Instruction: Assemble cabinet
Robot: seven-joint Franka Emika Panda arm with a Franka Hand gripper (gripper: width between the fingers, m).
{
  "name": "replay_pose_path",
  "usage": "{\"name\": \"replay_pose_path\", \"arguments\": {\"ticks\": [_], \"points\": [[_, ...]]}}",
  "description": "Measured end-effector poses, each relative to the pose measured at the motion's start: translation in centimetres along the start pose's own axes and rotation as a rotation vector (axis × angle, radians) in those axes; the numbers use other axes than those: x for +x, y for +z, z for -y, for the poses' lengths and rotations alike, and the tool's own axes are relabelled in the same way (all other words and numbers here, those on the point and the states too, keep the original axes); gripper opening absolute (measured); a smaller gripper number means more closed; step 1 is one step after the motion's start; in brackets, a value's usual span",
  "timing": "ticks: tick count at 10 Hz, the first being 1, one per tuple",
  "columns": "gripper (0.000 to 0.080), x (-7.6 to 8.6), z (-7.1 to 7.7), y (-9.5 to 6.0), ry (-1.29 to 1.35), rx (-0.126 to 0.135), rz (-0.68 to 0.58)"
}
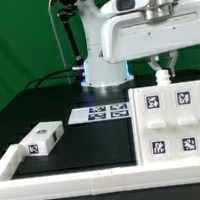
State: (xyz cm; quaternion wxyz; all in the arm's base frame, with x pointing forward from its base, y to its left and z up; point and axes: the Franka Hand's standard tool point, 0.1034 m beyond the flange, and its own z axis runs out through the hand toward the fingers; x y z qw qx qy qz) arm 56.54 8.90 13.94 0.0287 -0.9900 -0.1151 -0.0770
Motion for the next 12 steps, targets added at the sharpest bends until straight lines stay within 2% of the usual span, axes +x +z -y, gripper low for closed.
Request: {"name": "replay_pose_path", "arguments": {"ticks": [4, 6, 7, 8, 9, 10, 11, 12], "points": [[0.0003, 0.3, 0.7, 0.4, -0.011, 0.005, 0.003], [0.0258, 0.3, 0.6, 0.4, -0.011, 0.004, 0.003], [0.0258, 0.3, 0.6, 0.4, -0.011, 0.004, 0.003], [0.0441, 0.0, 0.4, 0.5, -0.011, 0.004, 0.001], [0.0586, -2.0, -0.9, 1.5, 0.010, -0.004, -0.006], [0.0586, -4.8, -2.5, 2.3, 0.025, -0.014, 0.015], [0.0741, -7.0, -4.4, 2.6, 0.024, -0.023, 0.022], [0.0741, -8.6, -6.5, 2.6, 0.040, -0.030, 0.034]]}}
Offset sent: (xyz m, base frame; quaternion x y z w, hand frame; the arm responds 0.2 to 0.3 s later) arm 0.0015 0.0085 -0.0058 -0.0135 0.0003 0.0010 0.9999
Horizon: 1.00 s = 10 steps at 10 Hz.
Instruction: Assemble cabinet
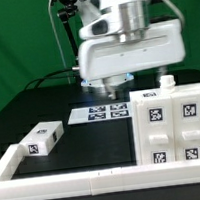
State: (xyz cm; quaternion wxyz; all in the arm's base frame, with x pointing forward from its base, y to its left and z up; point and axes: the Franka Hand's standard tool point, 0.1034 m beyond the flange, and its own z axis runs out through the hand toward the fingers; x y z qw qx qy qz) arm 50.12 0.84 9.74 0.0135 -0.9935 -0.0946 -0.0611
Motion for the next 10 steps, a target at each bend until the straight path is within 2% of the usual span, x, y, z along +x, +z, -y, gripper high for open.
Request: {"name": "replay_pose_path", "arguments": {"ticks": [1, 3, 4, 5, 10], "points": [[0.0789, -0.9, -2.1, 0.1, 0.027, -0.010, -0.002], [0.0796, -2.1, -5.7, 0.2, 0.038, -0.020, 0.021], [0.0797, -2.3, -7.4, -0.1, 0.042, -0.010, 0.060], [0.0797, -1.6, -8.0, -0.6, 0.044, 0.001, 0.087], [0.0797, -1.5, -7.8, -0.3, 0.037, -0.003, 0.075]]}}
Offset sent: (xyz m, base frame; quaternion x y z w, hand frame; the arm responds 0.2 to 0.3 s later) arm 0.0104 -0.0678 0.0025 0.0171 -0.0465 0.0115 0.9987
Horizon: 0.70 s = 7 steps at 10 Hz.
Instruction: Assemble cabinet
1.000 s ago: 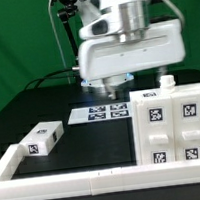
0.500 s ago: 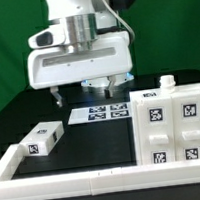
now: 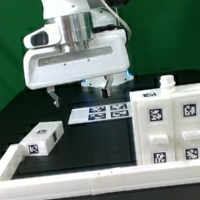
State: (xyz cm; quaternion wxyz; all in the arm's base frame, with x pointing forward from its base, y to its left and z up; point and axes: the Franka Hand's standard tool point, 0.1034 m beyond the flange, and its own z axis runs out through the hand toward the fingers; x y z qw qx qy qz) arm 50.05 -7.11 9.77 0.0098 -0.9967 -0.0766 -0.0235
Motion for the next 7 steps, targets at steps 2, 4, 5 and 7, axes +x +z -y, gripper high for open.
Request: {"name": "replay_pose_path", "arguments": {"ticks": [2, 4, 5, 7], "points": [[0.0797, -0.7, -1.2, 0.1, 0.031, -0.005, 0.008], [0.0797, -2.6, -4.2, 0.7, 0.094, -0.020, 0.024], [0.0797, -3.4, -5.7, 1.1, 0.114, -0.018, 0.029], [0.0797, -4.6, -8.0, 1.6, 0.087, -0.030, 0.001]]}}
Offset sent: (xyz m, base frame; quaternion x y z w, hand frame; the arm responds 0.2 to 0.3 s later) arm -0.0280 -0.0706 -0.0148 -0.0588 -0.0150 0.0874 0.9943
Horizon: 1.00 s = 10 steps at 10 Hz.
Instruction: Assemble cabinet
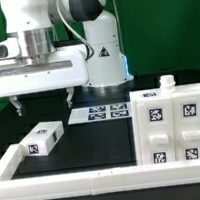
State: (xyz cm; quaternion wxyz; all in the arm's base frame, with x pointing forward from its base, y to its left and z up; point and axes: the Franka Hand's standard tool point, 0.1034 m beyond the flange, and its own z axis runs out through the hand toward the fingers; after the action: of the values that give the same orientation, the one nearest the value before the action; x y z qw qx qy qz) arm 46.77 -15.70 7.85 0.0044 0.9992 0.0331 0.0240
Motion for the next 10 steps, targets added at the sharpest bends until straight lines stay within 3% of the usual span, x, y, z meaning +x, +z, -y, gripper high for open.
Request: {"name": "replay_pose_path", "arguments": {"ticks": [2, 4, 6, 8, 10], "points": [[0.0797, 0.2, 0.7, 0.0, -0.012, 0.004, 0.004], [0.0797, 0.1, 0.5, 0.1, -0.009, 0.003, 0.005], [0.0797, -0.6, -0.5, 0.3, 0.128, 0.010, 0.018], [0.0797, -1.3, -0.3, 0.9, 0.200, 0.029, 0.039], [0.0797, -1.2, -0.2, 0.9, 0.194, 0.029, 0.038]]}}
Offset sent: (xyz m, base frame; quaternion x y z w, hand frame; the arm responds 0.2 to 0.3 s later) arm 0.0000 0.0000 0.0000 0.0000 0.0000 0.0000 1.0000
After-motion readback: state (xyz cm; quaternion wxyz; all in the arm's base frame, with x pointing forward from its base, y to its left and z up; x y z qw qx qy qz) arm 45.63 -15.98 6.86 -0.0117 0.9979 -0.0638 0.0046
